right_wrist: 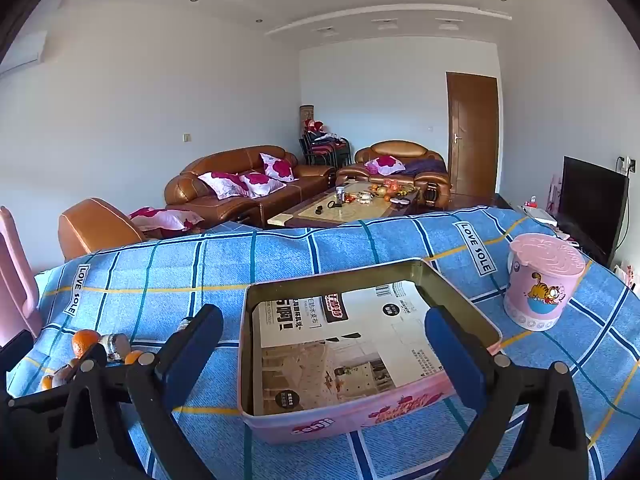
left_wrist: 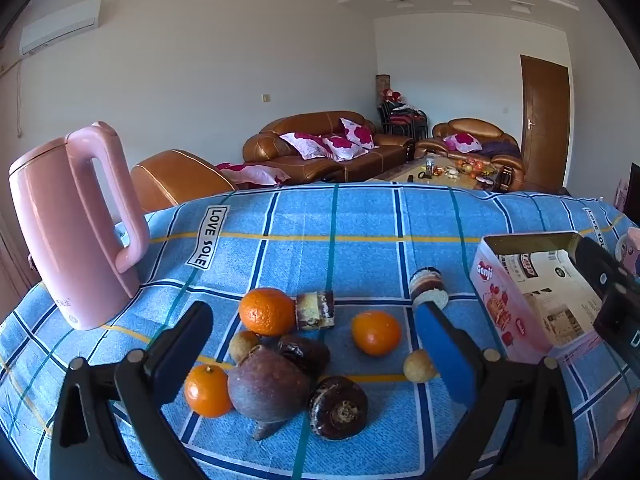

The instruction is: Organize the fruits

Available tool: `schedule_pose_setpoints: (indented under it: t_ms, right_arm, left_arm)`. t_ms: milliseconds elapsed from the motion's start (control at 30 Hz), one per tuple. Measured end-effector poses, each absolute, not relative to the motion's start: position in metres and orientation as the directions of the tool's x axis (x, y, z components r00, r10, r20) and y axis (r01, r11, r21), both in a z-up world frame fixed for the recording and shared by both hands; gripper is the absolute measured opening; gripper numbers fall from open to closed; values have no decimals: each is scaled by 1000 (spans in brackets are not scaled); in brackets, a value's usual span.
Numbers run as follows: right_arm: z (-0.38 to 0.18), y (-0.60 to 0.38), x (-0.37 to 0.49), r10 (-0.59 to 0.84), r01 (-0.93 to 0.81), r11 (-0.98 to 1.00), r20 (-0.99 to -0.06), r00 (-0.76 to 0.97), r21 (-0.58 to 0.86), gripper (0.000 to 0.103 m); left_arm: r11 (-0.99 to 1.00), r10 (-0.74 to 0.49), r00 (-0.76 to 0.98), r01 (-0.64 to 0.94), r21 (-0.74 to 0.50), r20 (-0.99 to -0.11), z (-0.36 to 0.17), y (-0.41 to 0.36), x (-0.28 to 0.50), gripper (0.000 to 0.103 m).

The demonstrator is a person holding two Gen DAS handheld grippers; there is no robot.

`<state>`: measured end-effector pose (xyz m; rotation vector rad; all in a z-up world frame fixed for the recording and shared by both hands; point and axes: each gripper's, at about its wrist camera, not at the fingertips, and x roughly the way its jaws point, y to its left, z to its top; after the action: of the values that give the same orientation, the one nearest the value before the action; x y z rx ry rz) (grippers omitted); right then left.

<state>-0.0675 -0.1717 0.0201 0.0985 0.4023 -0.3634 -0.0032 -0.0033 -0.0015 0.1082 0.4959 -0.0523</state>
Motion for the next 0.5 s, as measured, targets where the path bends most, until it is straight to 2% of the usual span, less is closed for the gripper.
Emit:
schedule_pose_setpoints:
  t_ms: [500]
  right_arm:
    - [20, -173, -69, -322, 364, 931, -397, 859, 31, 102]
  left_arm:
    - [993, -52, 875, 96, 69, -481, 2, -1, -5, 103]
